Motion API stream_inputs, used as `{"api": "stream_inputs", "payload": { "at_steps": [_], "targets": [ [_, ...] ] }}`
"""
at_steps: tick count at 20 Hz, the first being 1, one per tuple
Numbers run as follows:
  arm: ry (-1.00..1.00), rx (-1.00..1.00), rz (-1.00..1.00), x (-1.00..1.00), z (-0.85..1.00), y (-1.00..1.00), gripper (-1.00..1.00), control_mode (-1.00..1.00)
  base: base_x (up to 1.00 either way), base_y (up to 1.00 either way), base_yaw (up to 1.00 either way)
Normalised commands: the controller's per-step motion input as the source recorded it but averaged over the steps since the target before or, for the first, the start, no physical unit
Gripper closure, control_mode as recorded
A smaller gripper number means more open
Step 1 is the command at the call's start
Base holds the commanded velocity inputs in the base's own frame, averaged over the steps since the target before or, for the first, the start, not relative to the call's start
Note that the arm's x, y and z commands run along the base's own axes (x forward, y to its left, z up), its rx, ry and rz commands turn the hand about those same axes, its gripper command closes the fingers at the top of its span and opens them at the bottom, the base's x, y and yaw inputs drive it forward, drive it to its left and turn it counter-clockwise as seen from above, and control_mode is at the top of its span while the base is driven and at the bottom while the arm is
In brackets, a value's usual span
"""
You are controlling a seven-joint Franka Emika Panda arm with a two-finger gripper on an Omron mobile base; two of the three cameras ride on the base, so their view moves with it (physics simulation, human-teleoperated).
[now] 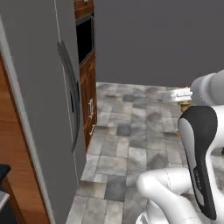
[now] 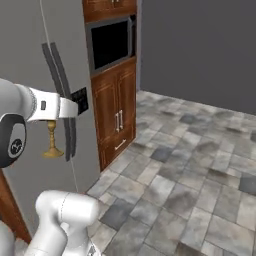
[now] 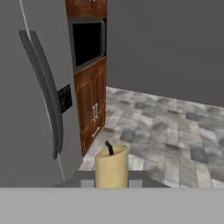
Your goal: Get the candle and the beer from the cabinet and move them to the dining counter.
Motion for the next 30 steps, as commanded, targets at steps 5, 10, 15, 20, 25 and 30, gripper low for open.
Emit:
{"api": "stream_inputs", "payload": {
  "at_steps": [5,10,15,20,25,30],
  "targets": [
    [0.0,0.0,0.0,0.0,0.0,0.0,1.0,1.0,0.36,0.22,-0.79],
    [0.0,0.0,0.0,0.0,0.0,0.0,1.0,1.0,0.88,0.4,-0.61],
    [0.0,0.0,0.0,0.0,0.0,0.0,1.0,1.0,1.0,0.22,-0.26],
    [0.0,0.0,0.0,0.0,0.0,0.0,1.0,1.0,1.0,0.0,-0.03],
    [0.0,0.0,0.0,0.0,0.0,0.0,1.0,1.0,1.0,0.02,-0.01],
    [0.0,0.0,0.0,0.0,0.0,0.0,1.0,1.0,1.0,0.09,-0.05]
  ]
}}
